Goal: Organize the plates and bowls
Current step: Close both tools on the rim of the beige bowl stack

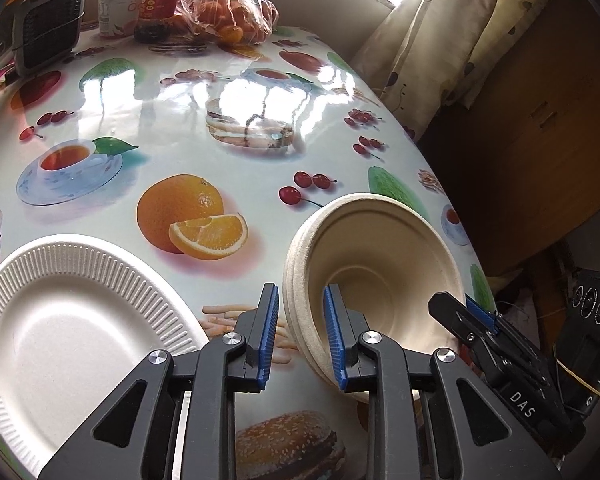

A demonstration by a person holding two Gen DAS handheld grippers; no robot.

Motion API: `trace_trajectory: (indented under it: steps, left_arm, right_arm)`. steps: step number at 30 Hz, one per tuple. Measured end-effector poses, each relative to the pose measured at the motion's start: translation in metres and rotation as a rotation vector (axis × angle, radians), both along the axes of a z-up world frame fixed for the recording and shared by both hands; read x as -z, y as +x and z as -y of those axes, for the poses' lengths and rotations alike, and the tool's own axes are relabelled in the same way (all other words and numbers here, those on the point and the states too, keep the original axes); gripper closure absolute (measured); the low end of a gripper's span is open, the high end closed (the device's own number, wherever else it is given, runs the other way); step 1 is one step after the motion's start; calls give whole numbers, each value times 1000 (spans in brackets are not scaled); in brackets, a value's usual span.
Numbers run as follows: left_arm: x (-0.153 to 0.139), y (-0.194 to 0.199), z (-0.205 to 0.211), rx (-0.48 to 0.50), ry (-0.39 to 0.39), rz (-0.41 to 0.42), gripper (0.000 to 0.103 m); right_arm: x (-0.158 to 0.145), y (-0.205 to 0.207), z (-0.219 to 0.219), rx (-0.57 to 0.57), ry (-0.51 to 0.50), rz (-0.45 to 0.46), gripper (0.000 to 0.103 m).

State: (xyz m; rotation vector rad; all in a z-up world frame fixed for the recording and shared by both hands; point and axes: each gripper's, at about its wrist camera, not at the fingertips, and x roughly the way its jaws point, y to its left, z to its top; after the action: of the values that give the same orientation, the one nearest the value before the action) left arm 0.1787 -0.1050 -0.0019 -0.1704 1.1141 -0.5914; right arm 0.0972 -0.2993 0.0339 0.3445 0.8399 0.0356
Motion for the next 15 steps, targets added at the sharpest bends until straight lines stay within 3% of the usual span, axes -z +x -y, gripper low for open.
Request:
trace_trajectory:
  steps: [15]
  left_arm:
    - [-1, -1, 2, 3, 15, 10, 84]
  right_arm:
    - [1, 0, 0, 0, -1, 0, 76]
